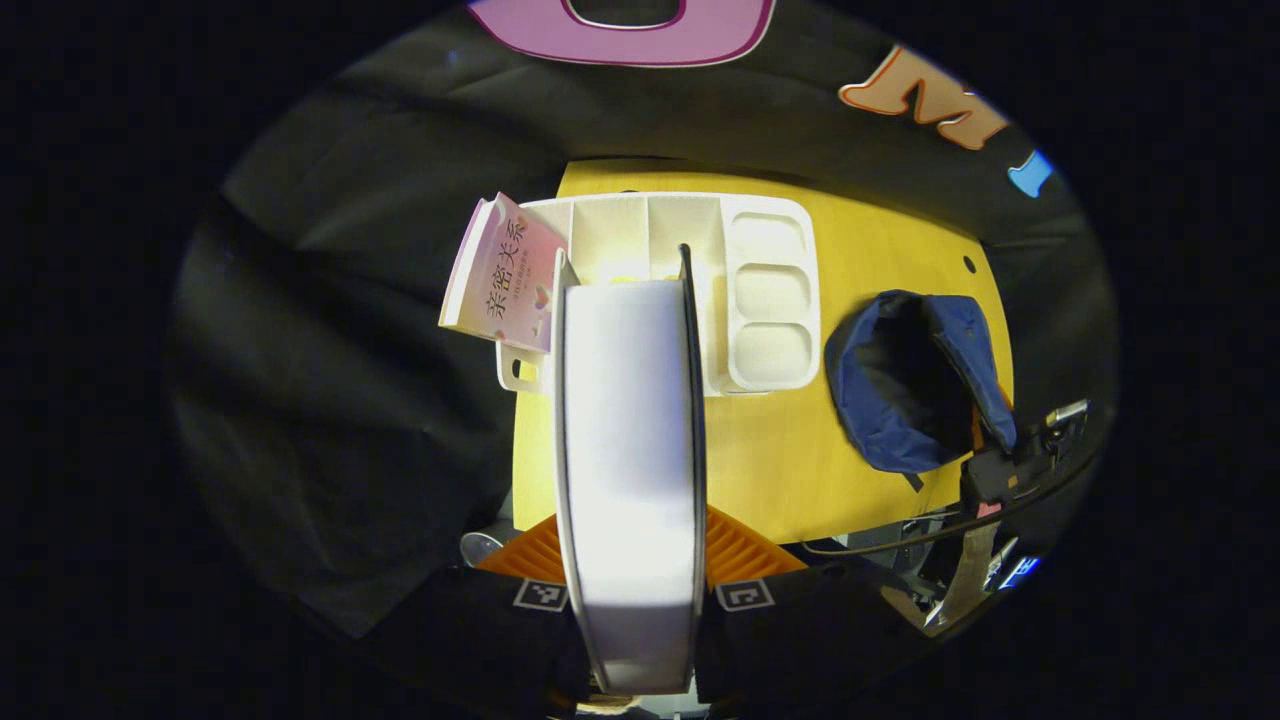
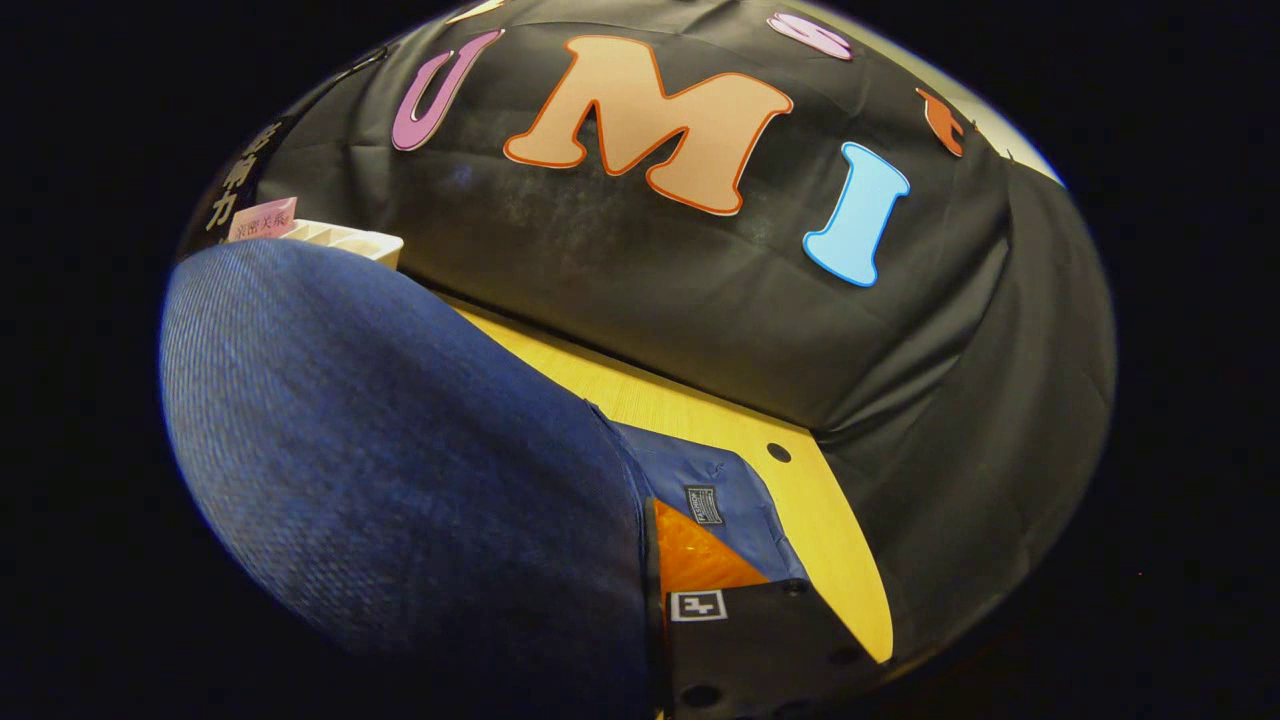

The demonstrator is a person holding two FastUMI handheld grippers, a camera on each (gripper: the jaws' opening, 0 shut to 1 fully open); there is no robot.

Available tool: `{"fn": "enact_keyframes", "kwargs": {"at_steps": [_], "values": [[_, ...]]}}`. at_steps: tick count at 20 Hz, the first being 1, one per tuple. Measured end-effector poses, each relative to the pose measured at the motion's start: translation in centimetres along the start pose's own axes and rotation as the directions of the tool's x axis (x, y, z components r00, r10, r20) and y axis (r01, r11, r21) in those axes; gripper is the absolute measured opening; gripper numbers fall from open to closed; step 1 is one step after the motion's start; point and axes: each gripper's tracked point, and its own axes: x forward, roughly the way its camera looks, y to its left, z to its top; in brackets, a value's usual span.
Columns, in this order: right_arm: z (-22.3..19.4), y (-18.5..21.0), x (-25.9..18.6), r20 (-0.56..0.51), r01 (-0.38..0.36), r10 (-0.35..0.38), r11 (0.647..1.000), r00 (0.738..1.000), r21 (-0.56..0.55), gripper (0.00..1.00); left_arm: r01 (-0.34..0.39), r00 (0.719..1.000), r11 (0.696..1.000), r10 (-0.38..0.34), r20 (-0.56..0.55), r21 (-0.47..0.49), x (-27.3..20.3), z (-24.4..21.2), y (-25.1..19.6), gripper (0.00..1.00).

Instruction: Open the schoolbag, grab two books from the bookshelf and put them into the schoolbag.

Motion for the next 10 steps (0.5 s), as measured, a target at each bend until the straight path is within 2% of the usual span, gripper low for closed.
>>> {"fn": "enact_keyframes", "kwargs": {"at_steps": [5,8,10], "values": [[-0.1,-0.4,-0.4,0.009,-0.033,0.033,0.998,0.999,0.054,0.08,0.122,0.991,0.992,-0.121,0.054,-0.026,-1.7,-3.7,-6.6,0.39],[-0.2,-0.7,-0.6,0.014,-0.059,0.058,0.994,0.998,0.089,0.08,0.244,0.968,0.969,-0.241,0.07,-0.042,-0.6,-5.1,-12.2,0.4],[-0.2,-0.8,-0.7,0.014,-0.076,0.075,0.992,0.997,0.105,0.09,0.311,0.946,0.95,-0.307,0.105,-0.017,0.7,-5.0,-15.9,0.4]]}}
